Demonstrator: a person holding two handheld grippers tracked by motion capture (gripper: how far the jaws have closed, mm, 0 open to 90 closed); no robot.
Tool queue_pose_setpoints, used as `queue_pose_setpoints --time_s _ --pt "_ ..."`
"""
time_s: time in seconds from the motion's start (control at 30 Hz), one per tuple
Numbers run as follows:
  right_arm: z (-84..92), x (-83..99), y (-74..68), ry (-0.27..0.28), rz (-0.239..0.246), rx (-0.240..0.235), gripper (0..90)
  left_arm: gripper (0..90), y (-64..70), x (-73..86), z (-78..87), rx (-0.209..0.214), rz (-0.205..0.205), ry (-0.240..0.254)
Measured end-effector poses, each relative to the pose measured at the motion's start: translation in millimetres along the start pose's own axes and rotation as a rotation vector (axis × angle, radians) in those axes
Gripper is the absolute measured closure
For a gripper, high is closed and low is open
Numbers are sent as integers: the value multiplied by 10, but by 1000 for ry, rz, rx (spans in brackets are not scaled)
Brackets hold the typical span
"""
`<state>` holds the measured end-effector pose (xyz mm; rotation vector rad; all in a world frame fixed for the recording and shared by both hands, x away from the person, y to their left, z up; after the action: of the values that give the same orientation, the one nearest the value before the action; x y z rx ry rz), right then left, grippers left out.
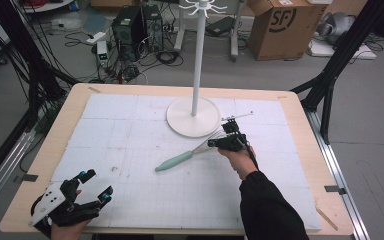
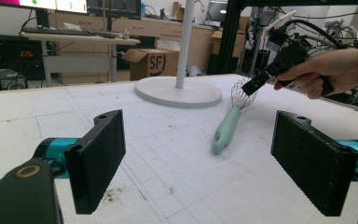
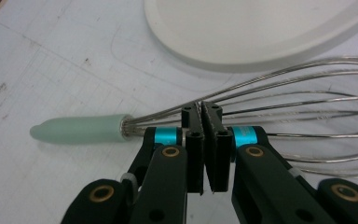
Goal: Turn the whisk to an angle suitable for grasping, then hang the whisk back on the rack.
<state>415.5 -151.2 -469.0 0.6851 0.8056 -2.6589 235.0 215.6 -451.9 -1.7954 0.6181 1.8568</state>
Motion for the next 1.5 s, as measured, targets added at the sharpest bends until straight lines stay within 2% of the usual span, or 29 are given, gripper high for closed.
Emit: queue_pose_setpoints --time_s 0.33,0.4,0.43,0.47,0.5,0.53,0.67,0.77,0.8,0.83,0.87,0.93,0.97,1.03,1.07,1.1,1.17,1.37,1.5 --pt "41 163 50 -17 -3 -2 871 182 6 0 -54 7 6 3" --pt "82 185 3 -12 11 -26 848 182 4 1 -70 12 4 3" --pt "82 185 3 -12 11 -26 772 182 5 0 -80 15 7 4" --pt "110 188 -38 -5 27 -46 547 182 7 0 -93 18 7 3" --pt "121 187 -56 0 34 -49 495 181 10 1 -101 18 7 2" --pt "121 187 -56 0 34 -49 495 182 17 0 -110 23 7 3" --pt "177 167 -174 35 89 -101 393 182 29 0 -134 28 5 1" --pt "186 165 -273 41 155 -126 325 182 24 6 -145 33 7 -2" --pt "193 168 -353 40 210 -135 308 181 24 6 -146 32 8 -1" --pt "193 168 -353 40 210 -135 308 181 23 6 -147 32 7 -1" --pt "202 164 -410 42 248 -145 289 182 20 6 -148 32 6 -1" --pt "209 158 -441 42 265 -151 285 181 20 7 -148 31 8 -1" --pt "226 136 -494 51 302 -156 279 182 20 8 -146 32 7 -2" --pt "235 124 -520 50 314 -161 277 182 21 6 -146 32 8 0" --pt "249 92 -570 49 344 -165 270 182 23 4 -146 31 11 1" --pt "249 92 -570 49 344 -165 270 182 23 5 -143 31 9 0" --pt "271 22 -651 57 385 -173 258 182 21 1 -141 30 7 2" --pt "243 -70 -751 39 441 -173 240 181 11 1 -116 23 9 2" --pt "183 -116 -806 10 460 -181 230 181 1 1 -91 20 7 2"
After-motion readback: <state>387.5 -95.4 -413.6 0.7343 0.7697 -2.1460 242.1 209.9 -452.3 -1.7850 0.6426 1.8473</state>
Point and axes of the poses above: each handheld gripper's, and its own axes: z roughly backward along the jaws, x roughly out of its underside, y roughly to its right, the point moved 7 cm from there along -z, roughly forward along the jaws, and after that the axes turned 7 degrees about -z, right-handed, at the moved point
